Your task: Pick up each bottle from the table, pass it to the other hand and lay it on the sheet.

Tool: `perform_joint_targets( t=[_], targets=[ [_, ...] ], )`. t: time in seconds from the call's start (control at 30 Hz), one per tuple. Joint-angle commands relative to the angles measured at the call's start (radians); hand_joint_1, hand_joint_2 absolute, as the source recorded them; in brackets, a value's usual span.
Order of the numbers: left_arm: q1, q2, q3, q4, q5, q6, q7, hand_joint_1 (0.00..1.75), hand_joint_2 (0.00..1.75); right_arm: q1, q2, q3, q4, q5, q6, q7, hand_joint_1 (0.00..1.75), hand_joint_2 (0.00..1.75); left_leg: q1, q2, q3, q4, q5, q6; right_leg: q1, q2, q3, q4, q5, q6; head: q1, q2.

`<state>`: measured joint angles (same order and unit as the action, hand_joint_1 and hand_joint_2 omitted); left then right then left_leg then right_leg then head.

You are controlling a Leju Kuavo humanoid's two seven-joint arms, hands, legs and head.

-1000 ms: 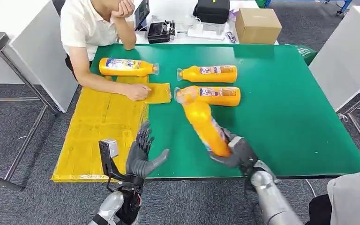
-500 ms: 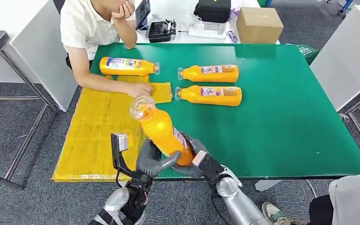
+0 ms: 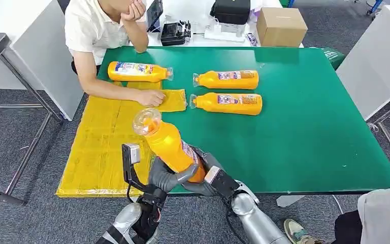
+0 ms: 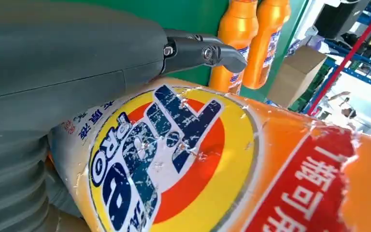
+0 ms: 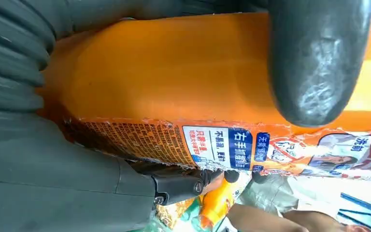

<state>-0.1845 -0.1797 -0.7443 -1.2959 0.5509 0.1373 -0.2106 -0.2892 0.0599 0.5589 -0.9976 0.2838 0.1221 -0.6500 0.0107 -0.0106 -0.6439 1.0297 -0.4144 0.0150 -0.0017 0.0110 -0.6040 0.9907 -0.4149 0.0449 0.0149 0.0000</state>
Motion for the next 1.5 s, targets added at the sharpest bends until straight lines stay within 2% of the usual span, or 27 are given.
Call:
perform_joint_targets(
  t=[0.03, 0.07, 0.13, 0.17, 0.2, 0.23, 0.27, 0.3, 0.33, 0.37, 0.47, 0.6, 0.8, 0.83, 0.9, 0.93, 1.1, 1.17, 1.2, 1.23, 1.27, 1.3, 1.33, 1.37, 1.4, 1.47, 1.5],
  targets=[
    [-0.058, 0.037, -0.034, -0.002, 0.011, -0.01, -0.037, 0.0, 1.75, -0.038, -0.013, 0.087, 0.096, 0.0, 0.037, 0.003, 1.75, 1.75, 0.0, 0.001, 0.003, -0.001, 0.0, 0.0, 0.0, 0.0, 0.002, -0.001, 0.0, -0.001, 0.0, 0.0],
    [-0.058, 0.041, -0.034, -0.017, 0.027, -0.033, -0.029, 0.0, 1.75, -0.045, -0.015, 0.095, 0.112, 0.003, 0.048, -0.003, 1.75, 1.75, -0.001, 0.001, 0.005, -0.002, -0.001, 0.0, 0.0, -0.001, 0.005, -0.001, -0.001, -0.001, 0.0, 0.0],
    [-0.06, 0.04, -0.032, -0.017, 0.042, -0.048, -0.017, 1.5, 1.75, -0.055, -0.016, 0.106, 0.128, 0.012, 0.046, -0.008, 1.75, 1.75, 0.0, 0.001, 0.003, -0.001, 0.0, 0.0, 0.0, -0.001, 0.002, 0.0, 0.0, -0.001, 0.0, 0.0],
    [-0.061, 0.04, -0.03, -0.014, 0.052, -0.059, -0.013, 1.75, 1.75, -0.059, -0.015, 0.109, 0.133, 0.013, 0.049, -0.011, 1.75, 1.75, 0.0, 0.001, 0.005, -0.001, -0.001, 0.0, 0.0, -0.001, 0.004, -0.001, -0.001, -0.001, 0.0, 0.0],
    [-0.065, 0.036, -0.025, -0.001, 0.053, -0.059, -0.015, 1.75, 1.75, -0.065, -0.013, 0.112, 0.138, 0.014, 0.05, -0.013, 1.75, 1.75, 0.0, 0.0, 0.003, -0.001, -0.001, 0.0, 0.0, -0.001, 0.003, -0.001, -0.001, -0.001, 0.0, 0.0],
    [-0.069, 0.032, -0.018, 0.01, 0.035, -0.05, -0.043, 1.75, 1.75, -0.07, -0.014, 0.118, 0.14, 0.019, 0.046, -0.011, 1.64, 1.75, 0.0, 0.0, 0.002, -0.001, 0.0, 0.0, 0.0, -0.001, 0.002, -0.001, 0.0, -0.001, 0.0, 0.0],
    [-0.07, 0.026, -0.011, 0.018, 0.03, -0.045, -0.051, 1.75, 1.75, -0.071, -0.017, 0.122, 0.138, 0.022, 0.046, -0.005, 1.2, 1.75, 0.0, 0.001, 0.005, -0.001, -0.001, 0.0, 0.0, -0.001, 0.004, -0.001, -0.001, -0.001, 0.0, 0.0],
    [-0.067, 0.02, 0.008, 0.015, 0.0, -0.018, -0.087, 1.75, 1.75, -0.064, -0.023, 0.123, 0.126, 0.022, 0.049, 0.01, 0.26, 1.75, 0.0, 0.0, 0.004, -0.001, -0.001, 0.0, 0.0, -0.002, 0.003, -0.001, -0.001, -0.001, 0.0, 0.0],
    [-0.047, 0.0, 0.063, -0.001, -0.011, 0.052, -0.137, 1.75, 1.75, -0.052, -0.03, 0.123, 0.109, 0.055, -0.013, 0.039, 0.0, 0.0, 0.0, 0.0, 0.002, -0.001, 0.0, 0.0, 0.0, -0.001, 0.002, -0.001, -0.001, -0.001, 0.0, 0.0],
    [-0.033, 0.002, 0.125, -0.043, -0.014, 0.117, -0.149, 1.75, 1.75, -0.024, -0.047, 0.138, 0.068, 0.121, -0.105, 0.064, 0.0, 0.0, 0.0, -0.001, 0.004, -0.001, -0.001, 0.0, 0.0, -0.002, 0.004, -0.001, -0.001, -0.001, 0.0, 0.0],
    [-0.017, 0.01, 0.265, -0.089, -0.034, 0.261, -0.157, 1.75, 1.75, 0.049, -0.069, 0.144, -0.014, 0.191, -0.224, 0.087, 0.0, 0.0, 0.0, -0.001, 0.005, -0.001, -0.001, 0.0, 0.0, -0.002, 0.004, -0.001, -0.002, -0.001, 0.001, 0.0],
    [-0.015, 0.003, 0.376, -0.062, 0.053, 0.253, -0.142, 1.75, 1.75, 0.087, -0.073, 0.142, -0.016, 0.233, -0.306, 0.095, 0.0, 0.0, 0.0, -0.001, 0.003, -0.002, 0.0, -0.001, 0.0, -0.002, 0.002, -0.001, -0.001, -0.001, 0.0, 0.0],
    [0.021, 0.024, 0.352, -0.144, 0.092, 0.151, -0.109, 1.75, 1.75, 0.113, -0.069, 0.076, -0.033, 0.201, -0.329, 0.053, 0.0, 0.0, -0.001, 0.003, 0.005, -0.001, -0.003, 0.0, 0.0, 0.0, 0.004, 0.0, -0.002, -0.001, 0.0, 0.0],
    [0.019, 0.025, 0.351, -0.142, 0.075, 0.169, -0.118, 1.75, 1.75, 0.117, -0.069, 0.073, -0.036, 0.212, -0.34, 0.053, 0.0, 0.0, -0.001, 0.001, 0.002, -0.001, -0.001, 0.0, -0.001, 0.0, 0.001, 0.0, -0.002, -0.001, 0.0, 0.0],
    [-0.024, 0.033, 0.352, -0.075, -0.082, 0.353, -0.171, 1.75, 1.75, 0.133, -0.06, 0.068, -0.045, 0.25, -0.377, 0.066, 0.0, 0.0, -0.001, 0.0, 0.0, -0.001, 0.0, 0.0, 0.0, -0.001, 0.0, 0.0, -0.001, -0.001, 0.0, 0.0],
    [-0.043, 0.034, 0.359, -0.048, -0.125, 0.391, -0.199, 1.75, 1.75, 0.137, -0.053, 0.071, -0.046, 0.25, -0.373, 0.068, 0.0, 0.0, -0.001, 0.0, 0.003, -0.001, -0.001, 0.0, -0.001, -0.001, 0.002, 0.0, -0.002, -0.001, 0.0, 0.0],
    [-0.064, 0.031, 0.368, -0.012, -0.123, 0.386, -0.2, 1.75, 1.75, 0.138, -0.05, 0.073, -0.047, 0.25, -0.372, 0.067, 0.0, 0.0, 0.0, -0.001, 0.0, -0.001, 0.0, -0.001, 0.0, -0.002, 0.0, 0.0, -0.001, -0.001, 0.0, 0.0],
    [-0.093, 0.04, 0.35, 0.041, -0.297, 0.537, -0.285, 1.75, 1.75, 0.129, -0.044, 0.079, -0.038, 0.262, -0.377, 0.061, 0.0, 0.0, 0.0, -0.001, 0.002, -0.001, 0.0, -0.001, 0.0, -0.002, 0.001, 0.0, -0.001, -0.001, 0.0, 0.0],
    [-0.104, -0.052, 0.556, 0.134, -0.8, 0.561, -0.3, 1.75, 1.75, 0.107, -0.025, 0.086, -0.011, 0.268, -0.362, 0.056, 0.0, 0.0, -0.001, 0.0, 0.003, -0.002, -0.001, -0.001, -0.001, -0.001, 0.002, 0.0, -0.001, -0.001, 0.0, 0.0],
    [-0.112, -0.093, 0.734, 0.16, -1.177, 0.561, -0.234, 1.75, 1.75, 0.087, -0.007, 0.087, 0.012, 0.253, -0.335, 0.032, 0.0, 0.0, -0.001, 0.001, 0.002, -0.001, 0.0, 0.0, 0.0, 0.0, 0.001, 0.0, 0.0, -0.001, 0.0, 0.0],
    [-0.135, -0.093, 0.782, 0.209, -1.486, 0.561, -0.19, 1.75, 1.75, 0.069, 0.006, 0.084, 0.036, 0.25, -0.323, 0.029, 0.0, 0.0, 0.0, 0.005, 0.004, -0.002, -0.001, 0.0, 0.0, 0.003, 0.002, -0.001, 0.0, -0.001, 0.0, 0.0],
    [-0.175, -0.073, 0.79, 0.278, -1.776, 0.561, -0.058, 1.75, 1.75, 0.049, 0.015, 0.085, 0.055, 0.25, -0.318, 0.019, 0.0, 0.0, -0.001, 0.006, 0.005, -0.002, -0.001, 0.0, 0.0, 0.003, 0.003, -0.001, 0.0, -0.001, 0.0, 0.0],
    [-0.239, -0.023, 0.732, 0.448, -1.955, 0.561, 0.058, 1.75, 1.75, 0.041, 0.021, 0.08, 0.062, 0.247, -0.314, 0.012, 0.0, 0.0, 0.0, 0.007, 0.004, -0.002, 0.0, -0.001, 0.0, 0.004, 0.001, 0.0, 0.001, -0.001, 0.0, 0.0],
    [-0.305, -0.006, 0.692, 0.566, -1.984, 0.55, 0.119, 1.75, 1.75, 0.036, 0.024, 0.077, 0.064, 0.244, -0.306, 0.008, 0.0, 0.0, -0.001, 0.007, 0.006, -0.003, 0.0, -0.001, -0.001, 0.004, 0.003, 0.0, 0.001, -0.002, 0.0, 0.0],
    [-0.36, 0.003, 0.661, 0.665, -1.983, 0.544, 0.154, 1.75, 1.75, 0.034, 0.028, 0.072, 0.056, 0.242, -0.298, 0.008, 0.0, 0.0, -0.001, -0.001, 0.005, -0.004, 0.003, -0.001, -0.001, -0.003, 0.004, -0.001, 0.001, -0.001, 0.001, 0.0],
    [-0.431, 0.017, 0.6, 0.765, -2.044, 0.446, 0.24, 1.75, 1.75, 0.037, 0.035, 0.063, 0.044, 0.244, -0.289, 0.009, 0.0, 0.0, -0.001, -0.002, 0.007, -0.005, 0.003, -0.002, -0.001, -0.004, 0.005, -0.002, 0.001, -0.002, 0.0, 0.0],
    [-0.458, 0.021, 0.581, 0.792, -2.043, 0.4, 0.261, 1.75, 1.75, 0.04, 0.036, 0.059, 0.037, 0.247, -0.284, 0.007, 0.0, 0.0, 0.0, -0.005, 0.002, -0.002, 0.004, -0.001, 0.0, -0.005, 0.002, 0.0, 0.0, -0.001, 0.0, 0.0]
  ],
)
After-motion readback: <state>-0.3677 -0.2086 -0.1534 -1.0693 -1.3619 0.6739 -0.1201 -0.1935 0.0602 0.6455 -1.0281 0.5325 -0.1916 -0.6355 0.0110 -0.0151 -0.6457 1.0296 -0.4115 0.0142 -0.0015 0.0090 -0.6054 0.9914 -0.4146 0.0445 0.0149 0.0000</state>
